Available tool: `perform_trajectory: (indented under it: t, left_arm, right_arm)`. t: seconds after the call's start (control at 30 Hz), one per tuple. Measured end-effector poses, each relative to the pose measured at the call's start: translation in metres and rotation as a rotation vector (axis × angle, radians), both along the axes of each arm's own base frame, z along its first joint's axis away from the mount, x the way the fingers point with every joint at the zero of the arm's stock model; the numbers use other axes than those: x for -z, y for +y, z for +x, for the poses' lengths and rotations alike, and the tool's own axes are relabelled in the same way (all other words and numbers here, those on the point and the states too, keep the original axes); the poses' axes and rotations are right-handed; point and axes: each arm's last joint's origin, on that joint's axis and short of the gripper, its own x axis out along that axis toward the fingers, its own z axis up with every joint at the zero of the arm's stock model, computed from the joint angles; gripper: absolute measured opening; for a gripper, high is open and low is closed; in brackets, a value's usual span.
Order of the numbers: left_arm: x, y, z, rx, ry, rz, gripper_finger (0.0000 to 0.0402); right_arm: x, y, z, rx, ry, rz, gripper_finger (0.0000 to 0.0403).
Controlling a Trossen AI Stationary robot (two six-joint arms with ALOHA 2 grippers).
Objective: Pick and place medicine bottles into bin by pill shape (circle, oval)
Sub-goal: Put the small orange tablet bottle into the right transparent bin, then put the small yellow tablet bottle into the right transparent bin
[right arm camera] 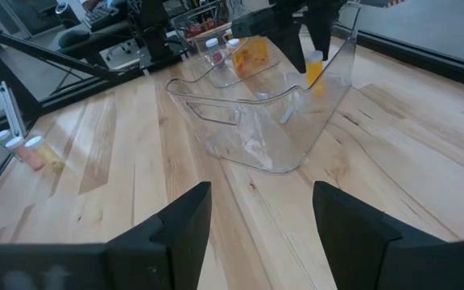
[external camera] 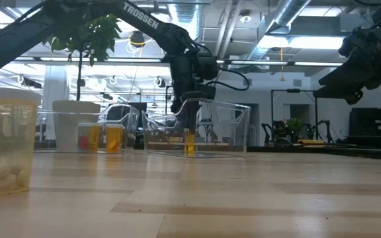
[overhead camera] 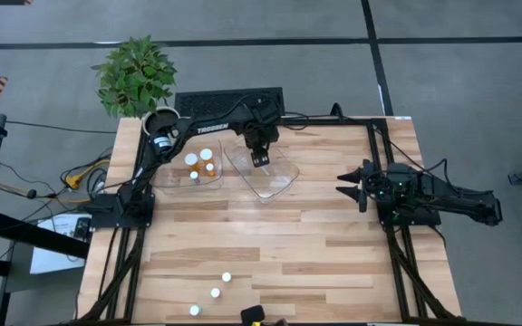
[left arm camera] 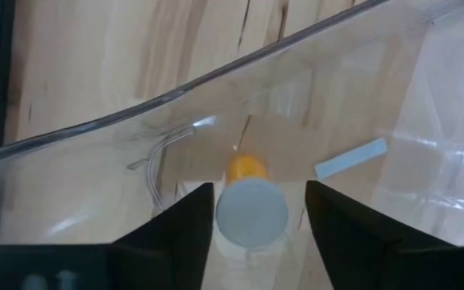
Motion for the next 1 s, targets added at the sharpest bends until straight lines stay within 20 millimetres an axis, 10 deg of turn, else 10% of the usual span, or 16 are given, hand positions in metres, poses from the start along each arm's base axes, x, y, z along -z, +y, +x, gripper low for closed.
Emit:
perform_trajectory:
  t: [0.53,1.0]
  left_arm:
    - [-0.012,-0.002,-0.002,0.024,0.049,0.034,0.0256]
    - [-0.083,-0.056,0.002,0.117,0.122,-0.004,0.0256]
  right_arm:
    - [0.0,0.0,0.0,0.0,0.0,0.0,0.0225]
    - [0.0,0.0,0.0,0.0,0.0,0.0,0.0225]
